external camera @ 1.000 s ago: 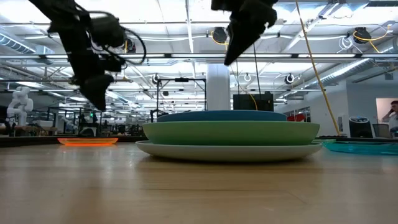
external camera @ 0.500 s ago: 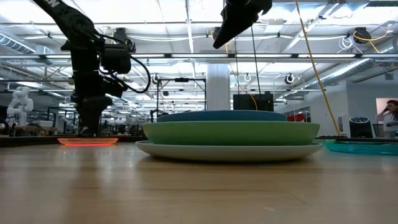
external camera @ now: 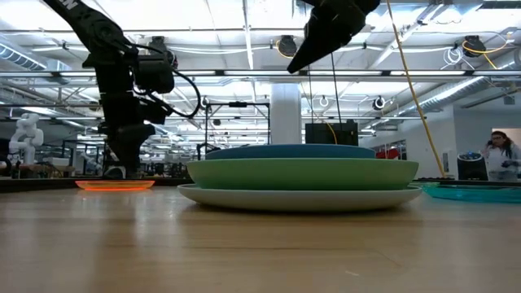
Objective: Stack plastic plates
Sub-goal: Stack the orange plate on top of the dark blue plate
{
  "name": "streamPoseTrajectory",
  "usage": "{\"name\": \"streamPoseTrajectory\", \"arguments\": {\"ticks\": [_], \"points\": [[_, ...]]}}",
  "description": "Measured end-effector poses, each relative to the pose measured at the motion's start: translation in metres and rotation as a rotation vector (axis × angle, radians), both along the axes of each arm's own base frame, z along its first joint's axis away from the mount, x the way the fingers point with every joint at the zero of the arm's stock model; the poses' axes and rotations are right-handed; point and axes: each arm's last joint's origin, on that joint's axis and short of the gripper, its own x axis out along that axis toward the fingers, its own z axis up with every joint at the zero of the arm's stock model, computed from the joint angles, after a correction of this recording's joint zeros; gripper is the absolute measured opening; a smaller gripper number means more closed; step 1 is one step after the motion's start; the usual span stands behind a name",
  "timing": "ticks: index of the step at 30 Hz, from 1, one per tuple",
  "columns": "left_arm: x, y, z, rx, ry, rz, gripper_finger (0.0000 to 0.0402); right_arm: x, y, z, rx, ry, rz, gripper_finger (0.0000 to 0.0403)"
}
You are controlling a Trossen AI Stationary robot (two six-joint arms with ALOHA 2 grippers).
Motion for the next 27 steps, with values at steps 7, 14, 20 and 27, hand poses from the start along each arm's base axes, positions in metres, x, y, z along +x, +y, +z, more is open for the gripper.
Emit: {"name": "streamPoseTrajectory", "arguments": {"ticks": [7, 14, 20, 27], "points": [[-0.0005, -0.0005, -0.0002, -0.010, 0.001, 0.006, 0.0134, 0.0008, -0.0047, 0.0009, -0.037, -0.077, 0.020, 0.0002], [-0.0005, -0.0005, -0.0002, -0.011, -0.003, 0.016, 0.0133, 0.0020, -0.0085, 0.0021, -0.045, -0.091, 0.014, 0.0002], [-0.0005, -0.0005, -0.0002, -0.013, -0.004, 0.022, 0.0092, 0.0021, -0.0085, 0.0020, -0.058, -0.087, 0.025, 0.0002], [0.0004, 0.0000, 0.0001, -0.014, -0.030, 0.069, 0.0044, 0.0013, -0.0085, 0.0010, -0.058, -0.074, 0.025, 0.0002]]}}
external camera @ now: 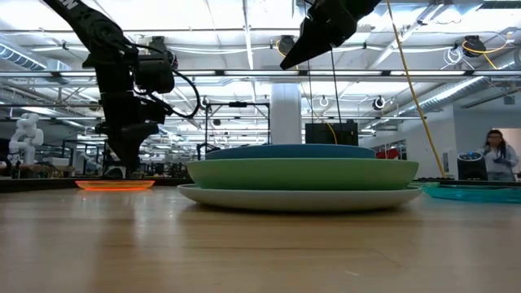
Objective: Stack plastic plates
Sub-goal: Stack the orange plate on top of the dark blue plate
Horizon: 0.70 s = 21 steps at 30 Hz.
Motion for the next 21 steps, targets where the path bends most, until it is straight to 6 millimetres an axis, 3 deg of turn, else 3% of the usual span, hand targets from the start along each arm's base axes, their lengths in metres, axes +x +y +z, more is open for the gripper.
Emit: {"name": "streamPoseTrajectory", "arguments": {"ticks": [21], "points": [[0.0036, 0.0022, 0.0014, 0.021, -0.046, 0.018, 0.0043, -0.0006, 0.0000, -0.0009, -0.004, 0.012, 0.003, 0.0002]]}}
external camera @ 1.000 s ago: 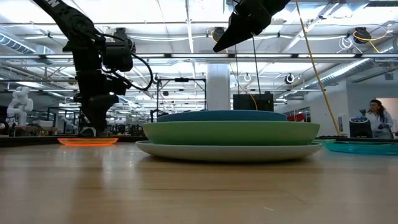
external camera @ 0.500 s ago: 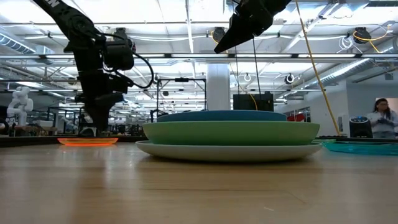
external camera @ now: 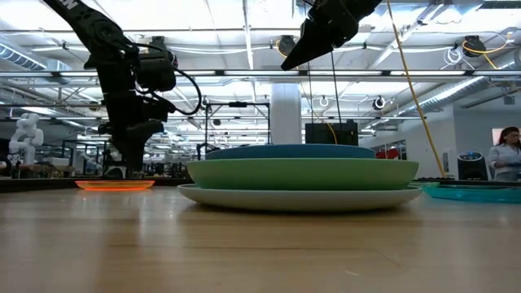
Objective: Stack plastic plates
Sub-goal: Stack the orange plate on top of the dark blue plate
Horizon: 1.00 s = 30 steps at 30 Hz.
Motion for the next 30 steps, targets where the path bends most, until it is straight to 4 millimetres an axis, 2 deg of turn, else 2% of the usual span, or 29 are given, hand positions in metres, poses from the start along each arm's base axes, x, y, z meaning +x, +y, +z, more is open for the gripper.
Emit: {"name": "streamPoseTrajectory", "arguments": {"ticks": [5, 8, 12, 14, 17, 26, 30], "points": [[-0.0002, 0.0019, 0.0007, 0.045, 0.001, 0.073, 0.0042, 0.0000, 0.0000, 0.0000, -0.002, 0.001, 0.002, 0.0002], [-0.0004, 0.0008, 0.0005, 0.041, 0.012, 0.056, 0.0039, 0.0000, -0.0001, 0.0000, -0.008, 0.003, 0.006, 0.0002], [0.0018, -0.0020, 0.0005, 0.038, 0.007, 0.037, 0.0009, 0.0000, -0.0001, 0.0001, -0.011, 0.003, 0.009, 0.0002], [0.0022, -0.0029, 0.0005, 0.032, -0.002, 0.055, 0.0008, 0.0000, -0.0001, 0.0001, -0.012, 0.004, 0.010, 0.0002], [0.0026, -0.0041, 0.0004, 0.028, -0.004, 0.060, 0.0028, 0.0000, -0.0001, 0.0001, -0.014, 0.004, 0.011, 0.0002], [0.0028, -0.0040, 0.0005, 0.029, -0.005, 0.059, 0.0123, 0.0000, -0.0001, 0.0001, -0.014, 0.004, 0.011, 0.0002], [0.0046, -0.0029, -0.0034, 0.024, 0.005, 0.059, 0.0137, 0.0000, 0.0000, 0.0001, -0.014, 0.004, 0.011, 0.0002]]}}
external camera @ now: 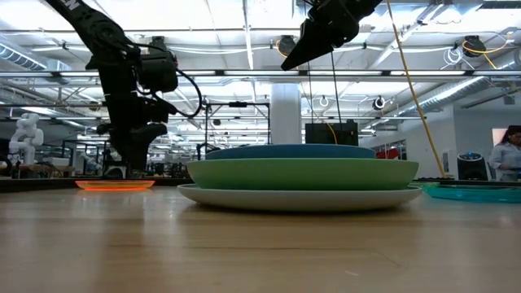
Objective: Stack plastic plates
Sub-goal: Stack the orange plate on top of the dark blue plate
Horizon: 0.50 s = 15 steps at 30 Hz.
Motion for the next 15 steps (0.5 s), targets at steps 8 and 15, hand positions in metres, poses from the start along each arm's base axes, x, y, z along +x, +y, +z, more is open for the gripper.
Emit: {"name": "streamPoseTrajectory", "arguments": {"ticks": [8, 15], "points": [[0.008, 0.007, -0.015, 0.019, 0.035, -0.008, 0.0138, 0.000, 0.000, 0.000, 0.000, 0.005, 0.000, 0.0002], [0.005, 0.014, -0.022, 0.019, 0.077, 0.019, 0.0138, 0.000, 0.000, 0.000, 0.000, 0.004, 0.000, 0.0002]]}}
